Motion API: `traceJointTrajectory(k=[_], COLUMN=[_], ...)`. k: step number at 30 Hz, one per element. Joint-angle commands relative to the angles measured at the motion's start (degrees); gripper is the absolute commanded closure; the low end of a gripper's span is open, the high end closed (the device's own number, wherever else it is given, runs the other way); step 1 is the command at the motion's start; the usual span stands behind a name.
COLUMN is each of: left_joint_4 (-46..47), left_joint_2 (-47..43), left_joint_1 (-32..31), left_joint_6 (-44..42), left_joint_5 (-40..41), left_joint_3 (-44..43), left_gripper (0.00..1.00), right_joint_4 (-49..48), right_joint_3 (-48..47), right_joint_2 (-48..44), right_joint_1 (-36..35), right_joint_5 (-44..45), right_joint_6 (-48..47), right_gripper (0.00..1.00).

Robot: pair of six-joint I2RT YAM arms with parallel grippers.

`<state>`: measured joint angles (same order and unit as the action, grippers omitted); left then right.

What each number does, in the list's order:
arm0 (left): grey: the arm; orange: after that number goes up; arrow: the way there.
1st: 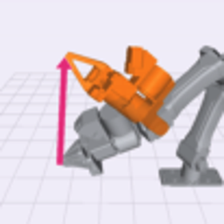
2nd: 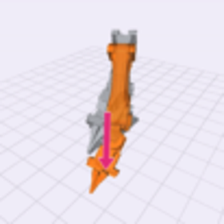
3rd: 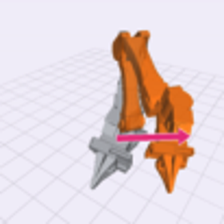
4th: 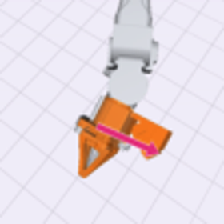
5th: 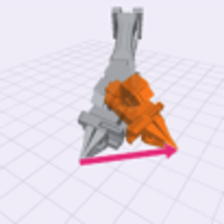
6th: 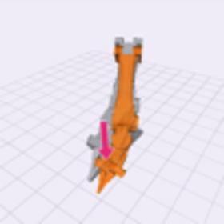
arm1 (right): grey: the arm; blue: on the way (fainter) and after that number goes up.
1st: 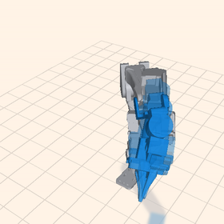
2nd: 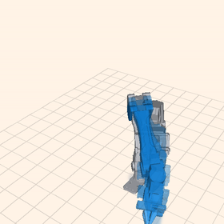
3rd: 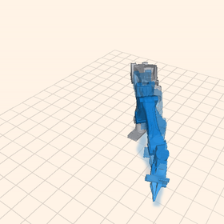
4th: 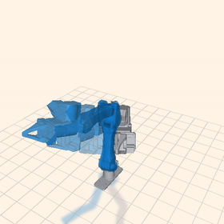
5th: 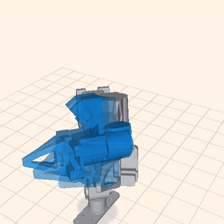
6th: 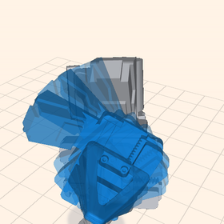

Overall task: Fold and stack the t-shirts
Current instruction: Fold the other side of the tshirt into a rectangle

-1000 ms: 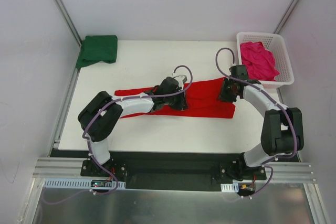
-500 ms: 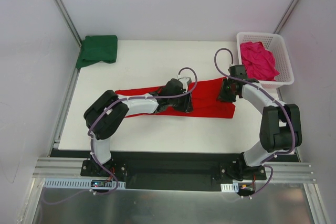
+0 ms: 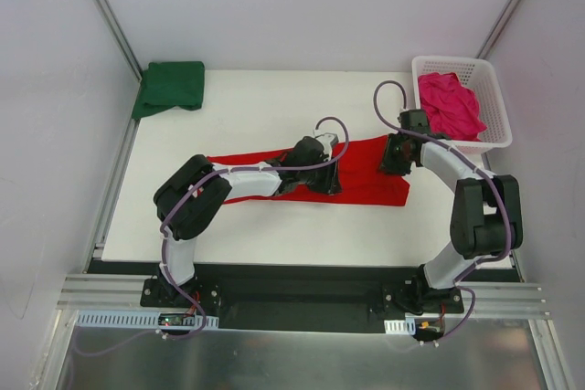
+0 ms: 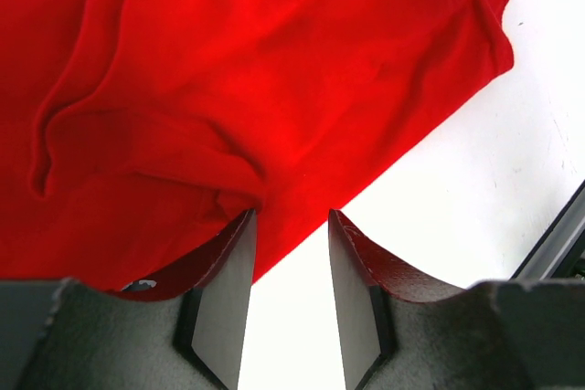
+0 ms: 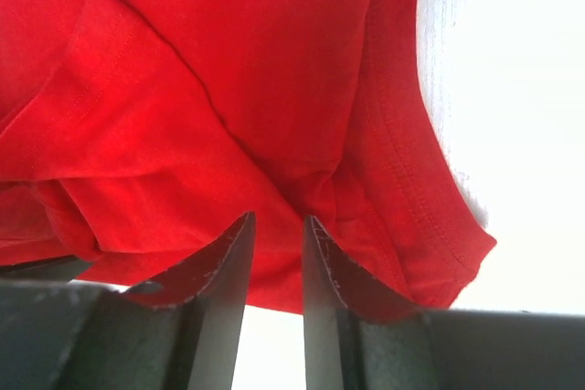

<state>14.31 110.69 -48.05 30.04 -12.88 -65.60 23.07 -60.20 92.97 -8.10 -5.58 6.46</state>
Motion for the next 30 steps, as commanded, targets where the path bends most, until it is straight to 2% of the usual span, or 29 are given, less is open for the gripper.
traceJointTrajectory(k=[1, 30], left_joint_4=[1.78, -0.24], left_joint_2=[0.40, 2.07], left_joint_1=[-0.73, -0.29], left_joint_6=[-0.16, -4.73], left_joint_5=[0.14, 4.62], left_joint_3=[-1.99, -2.51], left_gripper=[0.63, 0.63], right_joint_4=[0.92, 2.24], right_joint_3=[-2.64, -2.02], right_joint_2=[0.46, 0.55], right_joint_1=[0.36, 0.36], right_joint_5=[0.57, 1.54], right_joint_6=[-0.83, -0.92], right_gripper=[0.66, 0.64])
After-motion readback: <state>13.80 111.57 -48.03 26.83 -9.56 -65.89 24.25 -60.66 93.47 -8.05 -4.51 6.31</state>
